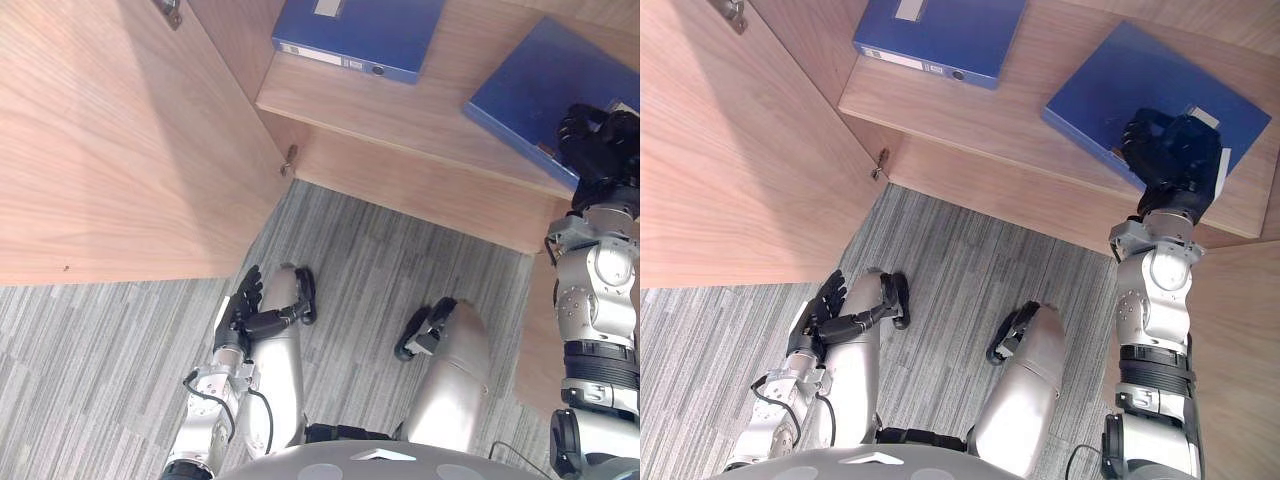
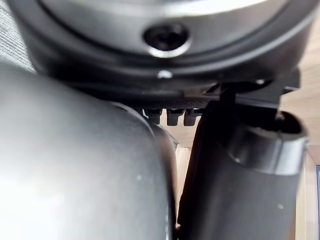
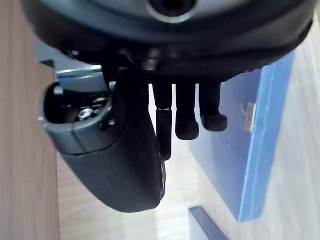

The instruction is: Walk over to the cabinet, pick up the folder, carry it to the office cabinet, place the folder inside the office cabinet, then close the office cabinet door

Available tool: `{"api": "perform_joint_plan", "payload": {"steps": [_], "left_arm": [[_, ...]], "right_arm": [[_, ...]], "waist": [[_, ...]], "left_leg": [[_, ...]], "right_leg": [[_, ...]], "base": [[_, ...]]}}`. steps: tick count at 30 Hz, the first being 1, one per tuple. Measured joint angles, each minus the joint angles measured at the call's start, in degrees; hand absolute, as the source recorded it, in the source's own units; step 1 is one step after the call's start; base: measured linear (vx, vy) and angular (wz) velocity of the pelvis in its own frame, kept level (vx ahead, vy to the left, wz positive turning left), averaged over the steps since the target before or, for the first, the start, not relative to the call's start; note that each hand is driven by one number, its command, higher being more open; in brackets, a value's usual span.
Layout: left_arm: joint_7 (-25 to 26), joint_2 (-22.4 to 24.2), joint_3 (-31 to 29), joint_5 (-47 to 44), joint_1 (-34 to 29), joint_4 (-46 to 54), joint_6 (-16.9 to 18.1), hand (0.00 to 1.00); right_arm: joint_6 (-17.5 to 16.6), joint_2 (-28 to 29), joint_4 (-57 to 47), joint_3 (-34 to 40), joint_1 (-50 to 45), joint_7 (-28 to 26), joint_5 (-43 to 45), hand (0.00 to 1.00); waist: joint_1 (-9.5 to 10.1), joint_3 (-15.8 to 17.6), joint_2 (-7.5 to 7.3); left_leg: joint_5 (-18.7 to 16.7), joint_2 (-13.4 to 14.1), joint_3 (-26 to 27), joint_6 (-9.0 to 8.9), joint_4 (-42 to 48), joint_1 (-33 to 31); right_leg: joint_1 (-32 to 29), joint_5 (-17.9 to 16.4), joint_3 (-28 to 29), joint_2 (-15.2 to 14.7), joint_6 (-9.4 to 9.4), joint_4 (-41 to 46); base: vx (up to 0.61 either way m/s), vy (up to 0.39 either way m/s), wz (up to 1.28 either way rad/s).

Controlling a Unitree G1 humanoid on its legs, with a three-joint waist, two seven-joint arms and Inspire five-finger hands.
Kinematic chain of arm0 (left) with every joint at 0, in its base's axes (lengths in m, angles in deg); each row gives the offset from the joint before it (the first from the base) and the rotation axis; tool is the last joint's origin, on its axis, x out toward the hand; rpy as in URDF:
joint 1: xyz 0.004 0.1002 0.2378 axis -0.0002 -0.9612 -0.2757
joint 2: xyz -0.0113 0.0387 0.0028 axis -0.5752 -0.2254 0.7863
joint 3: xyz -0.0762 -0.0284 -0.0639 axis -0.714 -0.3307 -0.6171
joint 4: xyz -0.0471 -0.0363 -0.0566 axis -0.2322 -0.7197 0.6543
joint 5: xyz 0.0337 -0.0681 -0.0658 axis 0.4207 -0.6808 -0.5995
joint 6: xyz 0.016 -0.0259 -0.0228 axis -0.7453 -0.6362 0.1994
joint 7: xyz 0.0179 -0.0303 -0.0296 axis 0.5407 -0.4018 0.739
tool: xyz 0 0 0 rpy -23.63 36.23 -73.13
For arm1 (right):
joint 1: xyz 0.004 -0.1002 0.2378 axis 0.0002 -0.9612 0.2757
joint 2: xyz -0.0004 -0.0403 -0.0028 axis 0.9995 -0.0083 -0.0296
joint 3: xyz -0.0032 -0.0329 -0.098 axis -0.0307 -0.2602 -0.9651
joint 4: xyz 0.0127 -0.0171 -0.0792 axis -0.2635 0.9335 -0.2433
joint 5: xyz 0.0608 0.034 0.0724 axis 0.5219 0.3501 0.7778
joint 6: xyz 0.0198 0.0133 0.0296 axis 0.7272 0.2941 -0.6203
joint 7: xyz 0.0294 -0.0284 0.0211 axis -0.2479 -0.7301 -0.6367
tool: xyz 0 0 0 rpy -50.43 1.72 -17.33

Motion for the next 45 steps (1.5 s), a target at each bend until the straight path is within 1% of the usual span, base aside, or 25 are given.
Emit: {"api": "perform_joint_plan", "payload": {"steps": [2, 7, 9, 13, 16, 19, 28, 33, 40, 45], "left_arm": [[-0.4, 0.0, -0.9, 0.0, 0.0, -0.2, 0.1, 1.00], [-0.4, -0.1, -1.2, 0.0, 0.0, -0.8, 0.9, 1.00], [-0.4, 0.0, -1.8, 0.0, 0.0, -0.7, 1.2, 1.00], [-0.4, 0.0, -2.7, 0.0, 0.0, 0.1, 1.2, 1.00], [-0.3, 0.0, -2.8, 0.0, 0.0, 0.4, 1.2, 1.00], [-0.1, 0.0, -3.2, 0.0, -0.1, 1.0, 1.2, 1.00], [0.3, 0.0, -3.3, -0.1, -0.1, 1.9, 1.1, 1.00], [0.3, -0.1, -3.2, -0.1, -0.2, 2.1, 1.0, 1.00], [0.3, -0.2, -3.1, -0.2, -0.3, 2.2, 0.7, 1.00], [0.3, -0.2, -3.0, -0.4, -0.3, 2.4, 0.1, 1.00]], "right_arm": [[0.0, 2.5, -1.5, -0.4, -1.1, -1.0, 0.0, 0.00], [0.0, 4.8, -2.5, -0.6, -4.4, -2.0, 0.0, 0.00], [0.0, 6.0, -2.6, -0.5, -5.3, -1.8, 0.0, 0.00], [0.0, 8.8, -4.1, -0.5, -6.6, -1.5, 0.0, 0.00], [0.0, 9.5, -4.2, -0.5, -7.2, -0.9, 0.0, 0.00], [0.0, 10.8, -4.2, -0.3, -7.2, -0.4, 0.1, 0.00], [0.0, 10.8, -4.0, 1.5, -6.2, 0.8, 0.5, 0.00], [0.0, 10.4, -0.7, 2.1, -3.0, 1.8, 2.8, 0.00], [0.0, 9.8, 2.9, 2.5, 0.0, 2.0, 3.5, 0.00], [0.0, 7.8, 5.8, 2.7, 1.2, 2.0, 5.2, 0.00]], "waist": [[-0.67, 0.2, -0.49], [-1.12, 0.2, -0.69], [-1.28, 0.4, -1.01], [-1.20, 0.5, -1.52], [-1.20, 0.5, -1.62], [-0.99, 0.5, -2.18], [-0.91, 0.5, -2.17], [-0.90, 0.5, -2.15], [-0.90, 0.4, -2.02], [-0.57, 0.3, -1.89]], "left_leg": [[-0.1, 0.2, 0.0, -0.13, 0.0, 0.3], [-0.2, 0.4, -0.1, -0.21, 0.0, 0.4], [-0.2, 0.7, -0.1, -0.24, 0.2, 0.4], [-0.7, 1.8, -0.3, -0.48, 1.4, -0.5], [-1.2, 2.1, -0.2, -0.34, 2.3, -0.8], [-1.6, 2.3, 0.0, -0.31, 3.3, -1.1], [-1.7, 2.4, 0.0, -0.17, 4.2, -2.6], [-1.6, 2.4, 0.0, -0.16, 4.2, -2.7], [-1.6, 2.3, 0.0, -0.04, 4.1, -2.8], [-1.5, 2.1, 0.0, 0.23, 3.6, -2.8]], "right_leg": [[0.1, 0.0, 0.1, 0.4, 0.00, -0.1], [0.2, 0.0, 0.2, 0.7, -0.01, -0.2], [0.2, 0.0, 0.3, 0.9, -0.01, -0.2], [-0.6, 0.0, 0.4, 1.8, -0.07, 0.3], [-0.9, -0.1, 0.6, 1.8, -0.17, 0.8], [-1.7, -0.3, 1.3, 1.8, -0.47, 1.7], [-3.4, -0.4, 1.8, 1.8, -0.51, 2.6], [-3.7, -0.4, 1.8, 1.7, -0.68, 3.0], [-3.6, -0.5, 1.7, 1.6, -0.75, 3.1], [-3.7, -0.5, 1.5, 1.4, -0.88, 3.1]], "base": [[0.01, -0.007, -0.06], [0.00, -0.001, -0.03], [-0.01, -0.001, -0.05], [-0.01, 0.004, -0.10], [0.00, 0.016, -0.05], [-0.01, 0.003, -0.06], [0.00, 0.000, 0.00], [0.00, 0.000, 0.00], [0.00, 0.000, 0.00], [0.00, -0.008, 0.02]]}}
